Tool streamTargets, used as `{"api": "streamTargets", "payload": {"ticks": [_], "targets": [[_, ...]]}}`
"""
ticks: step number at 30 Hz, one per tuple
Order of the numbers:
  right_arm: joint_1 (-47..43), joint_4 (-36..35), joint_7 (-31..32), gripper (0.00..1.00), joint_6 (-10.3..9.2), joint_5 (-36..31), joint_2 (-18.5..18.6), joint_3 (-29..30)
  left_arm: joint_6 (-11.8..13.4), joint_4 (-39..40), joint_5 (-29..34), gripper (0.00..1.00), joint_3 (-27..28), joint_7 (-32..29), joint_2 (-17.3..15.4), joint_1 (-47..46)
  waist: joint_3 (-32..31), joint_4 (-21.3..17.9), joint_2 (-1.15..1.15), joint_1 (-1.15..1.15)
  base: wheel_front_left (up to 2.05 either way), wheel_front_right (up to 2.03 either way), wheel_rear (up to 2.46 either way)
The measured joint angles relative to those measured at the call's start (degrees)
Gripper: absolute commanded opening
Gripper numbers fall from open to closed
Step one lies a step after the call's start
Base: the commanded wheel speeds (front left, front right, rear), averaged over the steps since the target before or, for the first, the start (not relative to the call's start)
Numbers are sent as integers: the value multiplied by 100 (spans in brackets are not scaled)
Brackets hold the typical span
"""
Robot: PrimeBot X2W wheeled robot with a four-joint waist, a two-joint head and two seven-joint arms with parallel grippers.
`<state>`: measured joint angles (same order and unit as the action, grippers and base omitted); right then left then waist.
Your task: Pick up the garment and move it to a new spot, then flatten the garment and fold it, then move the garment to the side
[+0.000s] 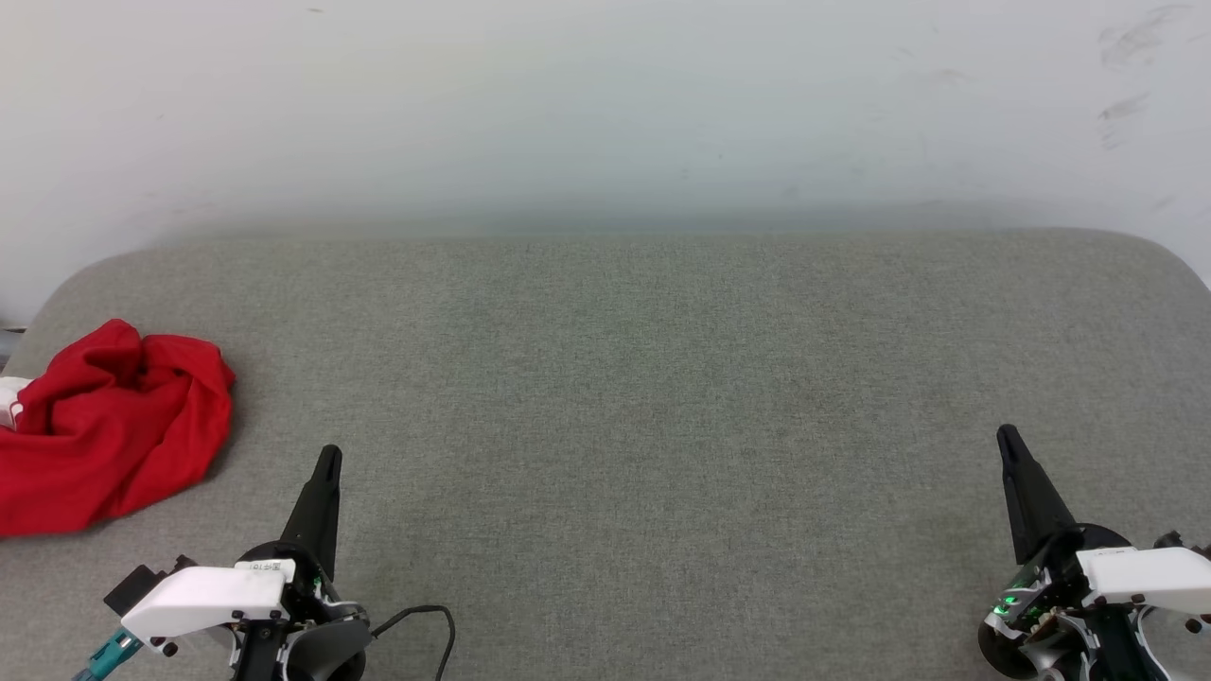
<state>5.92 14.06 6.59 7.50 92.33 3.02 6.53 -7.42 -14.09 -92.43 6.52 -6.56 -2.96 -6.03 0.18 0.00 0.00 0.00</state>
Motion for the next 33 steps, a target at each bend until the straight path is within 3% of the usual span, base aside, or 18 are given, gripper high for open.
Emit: {"api": "streamTargets", "payload": {"ticks": [21,22,33], "targets": [[0,0,0,0,0,0,0,0,0,0,0,0,0,0,0,0,0,0,0,0,0,0,0],[0,0,0,100,0,0,0,0,0,0,0,100,0,0,0,0,0,0,0,0,0,0,0],[-282,225,-154,100,-1,-126,-3,-14,11,-180,125,100,-38,144,22,262,5,0,0,0,0,0,0]]}}
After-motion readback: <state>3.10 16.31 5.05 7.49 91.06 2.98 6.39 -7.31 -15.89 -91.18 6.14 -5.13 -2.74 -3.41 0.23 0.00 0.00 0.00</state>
